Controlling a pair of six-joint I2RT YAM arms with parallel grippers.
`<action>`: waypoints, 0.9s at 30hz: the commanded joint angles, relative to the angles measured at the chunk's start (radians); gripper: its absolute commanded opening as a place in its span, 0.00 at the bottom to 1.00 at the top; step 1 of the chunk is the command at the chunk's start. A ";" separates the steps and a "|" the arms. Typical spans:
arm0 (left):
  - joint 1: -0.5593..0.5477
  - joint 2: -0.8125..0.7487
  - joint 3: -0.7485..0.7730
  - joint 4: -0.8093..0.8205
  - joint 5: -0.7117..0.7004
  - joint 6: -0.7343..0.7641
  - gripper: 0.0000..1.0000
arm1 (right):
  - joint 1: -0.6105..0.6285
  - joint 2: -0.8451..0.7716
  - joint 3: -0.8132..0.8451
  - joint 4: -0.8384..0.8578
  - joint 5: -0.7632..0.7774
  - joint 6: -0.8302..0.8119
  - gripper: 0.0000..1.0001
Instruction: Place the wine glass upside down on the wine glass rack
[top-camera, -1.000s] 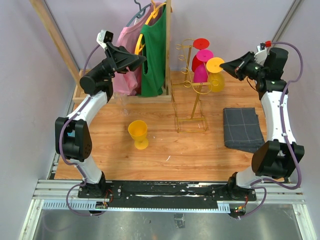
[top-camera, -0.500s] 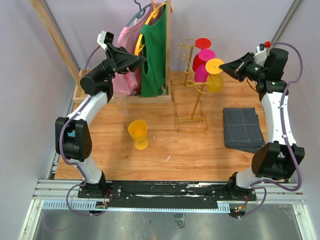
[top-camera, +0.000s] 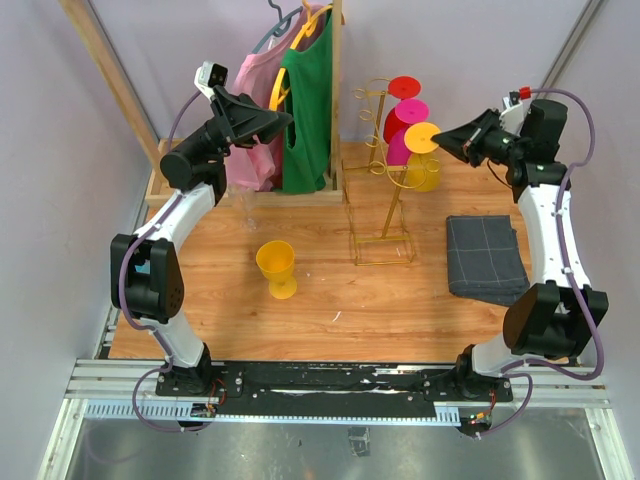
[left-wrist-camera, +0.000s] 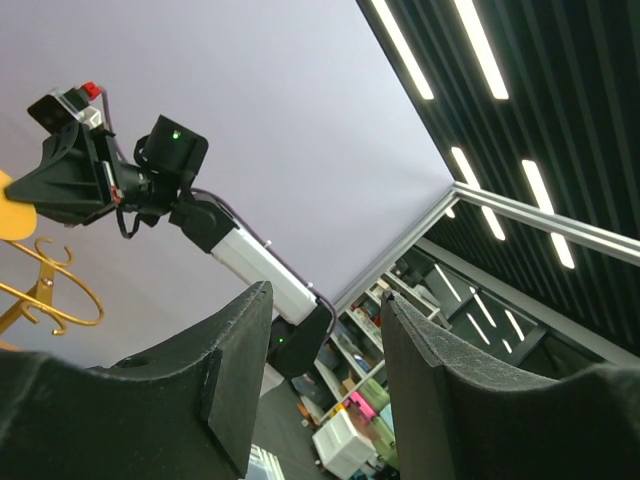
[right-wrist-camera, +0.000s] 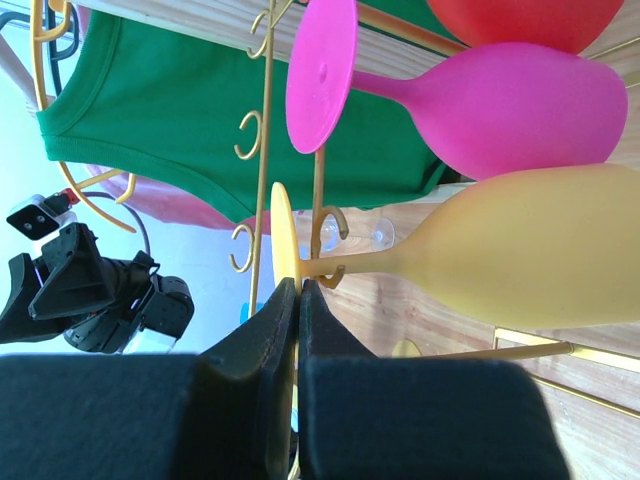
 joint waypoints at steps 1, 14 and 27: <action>0.008 -0.024 0.001 0.255 0.005 0.003 0.52 | 0.025 0.010 -0.013 0.011 -0.027 -0.027 0.01; 0.009 -0.026 -0.008 0.255 0.012 0.006 0.52 | 0.022 0.017 -0.028 -0.033 -0.007 -0.076 0.25; 0.008 -0.022 -0.008 0.254 0.019 0.005 0.52 | -0.050 -0.055 -0.074 -0.050 -0.014 -0.092 0.36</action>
